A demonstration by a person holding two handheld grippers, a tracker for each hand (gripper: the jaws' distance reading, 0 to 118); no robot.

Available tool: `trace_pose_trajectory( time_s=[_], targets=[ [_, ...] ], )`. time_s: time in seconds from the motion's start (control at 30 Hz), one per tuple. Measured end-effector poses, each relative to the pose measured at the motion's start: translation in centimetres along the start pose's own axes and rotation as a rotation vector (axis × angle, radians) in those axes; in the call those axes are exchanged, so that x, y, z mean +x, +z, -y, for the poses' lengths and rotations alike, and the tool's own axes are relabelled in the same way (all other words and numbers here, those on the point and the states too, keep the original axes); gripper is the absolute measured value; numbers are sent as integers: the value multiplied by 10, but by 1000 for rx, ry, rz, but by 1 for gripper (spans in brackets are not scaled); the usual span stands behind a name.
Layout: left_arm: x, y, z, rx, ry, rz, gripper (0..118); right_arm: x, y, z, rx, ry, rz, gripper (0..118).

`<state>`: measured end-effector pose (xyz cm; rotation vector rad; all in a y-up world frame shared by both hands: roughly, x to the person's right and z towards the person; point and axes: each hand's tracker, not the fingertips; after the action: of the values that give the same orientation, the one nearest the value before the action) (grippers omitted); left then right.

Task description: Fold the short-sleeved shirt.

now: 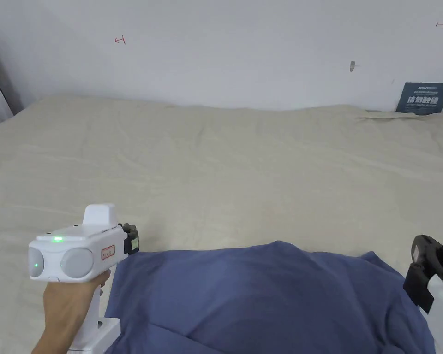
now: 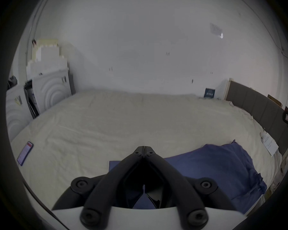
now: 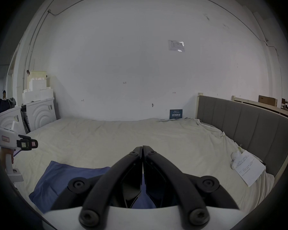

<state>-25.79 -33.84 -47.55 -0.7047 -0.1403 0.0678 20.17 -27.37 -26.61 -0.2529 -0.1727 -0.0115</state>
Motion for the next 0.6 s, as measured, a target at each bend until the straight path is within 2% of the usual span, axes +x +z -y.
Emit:
trace_pose_trajectory(
  time_s=[0.07, 0.13, 0.23, 0.27, 0.37, 0.6],
  targets=[
    [-13, -24, -7, -103, 51, -18, 0, 2, -9, 4, -15, 3, 5, 0],
    [-22, -49, -10, -184, 54, -44, 12, 4, -16, 9, -31, -1, 8, 0],
    [-28, -76, -8, -252, 20, -76, 65, 8, -25, 17, -58, -10, 23, 0],
    [-29, -86, -7, -275, 14, -81, 78, 9, -27, 19, -66, -13, 26, 0],
    [-35, -109, -1, -323, 10, -107, 81, 13, -31, 23, -86, -16, 36, 1],
    [-28, -120, 10, -377, 14, -112, 79, 23, -33, 28, -114, -20, 52, 1]
  ],
)
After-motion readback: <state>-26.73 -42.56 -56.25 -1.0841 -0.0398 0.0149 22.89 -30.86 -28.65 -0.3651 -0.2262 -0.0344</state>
